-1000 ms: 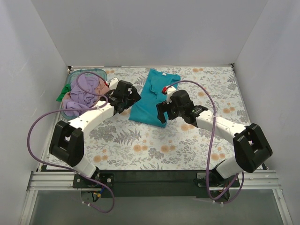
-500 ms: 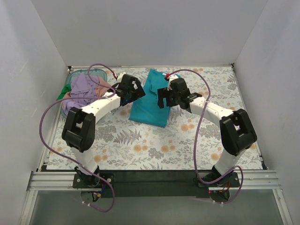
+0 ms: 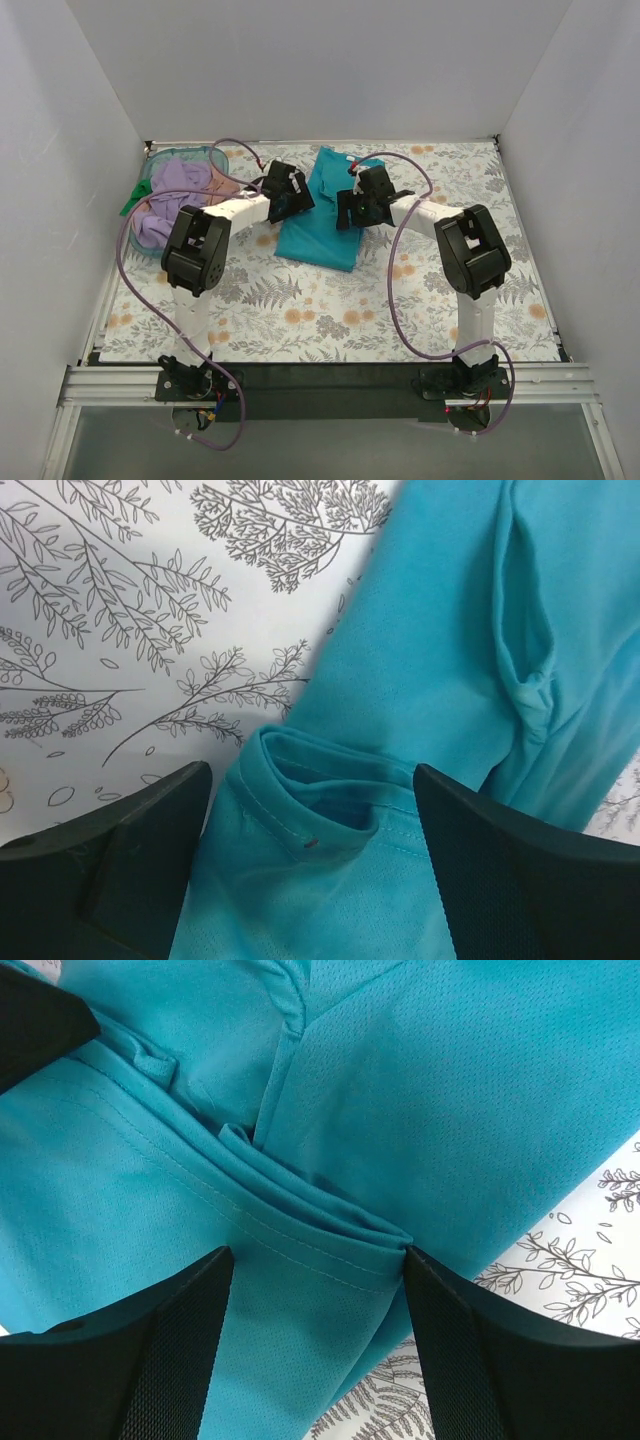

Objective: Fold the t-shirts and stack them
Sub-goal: Fold the tshirt

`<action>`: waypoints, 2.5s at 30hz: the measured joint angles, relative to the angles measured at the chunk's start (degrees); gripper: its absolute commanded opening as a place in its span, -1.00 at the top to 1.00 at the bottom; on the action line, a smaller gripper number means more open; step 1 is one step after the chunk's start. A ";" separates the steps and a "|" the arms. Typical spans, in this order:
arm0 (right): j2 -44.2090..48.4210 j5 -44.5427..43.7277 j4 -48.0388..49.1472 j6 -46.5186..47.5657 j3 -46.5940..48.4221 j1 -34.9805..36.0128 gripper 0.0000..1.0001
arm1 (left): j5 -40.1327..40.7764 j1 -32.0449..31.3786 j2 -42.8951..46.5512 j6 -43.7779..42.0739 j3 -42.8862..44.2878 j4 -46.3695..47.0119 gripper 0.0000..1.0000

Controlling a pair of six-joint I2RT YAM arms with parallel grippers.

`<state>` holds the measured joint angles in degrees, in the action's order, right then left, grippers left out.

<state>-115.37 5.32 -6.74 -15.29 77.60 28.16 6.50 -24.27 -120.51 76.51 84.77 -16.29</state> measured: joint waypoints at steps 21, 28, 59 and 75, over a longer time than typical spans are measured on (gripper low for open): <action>32.28 2.16 10.95 -3.82 -41.31 10.05 -0.58 | -7.69 -16.46 46.93 20.74 -57.13 14.27 -0.60; 47.95 2.73 7.04 -5.97 -48.54 11.30 -0.64 | -1.73 -17.94 56.98 23.50 -58.03 0.63 -0.77; 38.03 -3.67 8.26 -8.44 -44.00 11.34 0.69 | 6.38 -17.86 39.60 21.22 -46.14 -2.10 1.00; 53.18 -3.85 6.27 -9.18 -44.98 12.46 0.97 | 1.11 -17.97 48.28 16.98 -45.77 0.15 1.00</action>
<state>-62.19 1.48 -0.47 -24.47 32.62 40.62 7.62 -42.24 -72.23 93.49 39.00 -16.14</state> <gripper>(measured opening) 0.023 0.022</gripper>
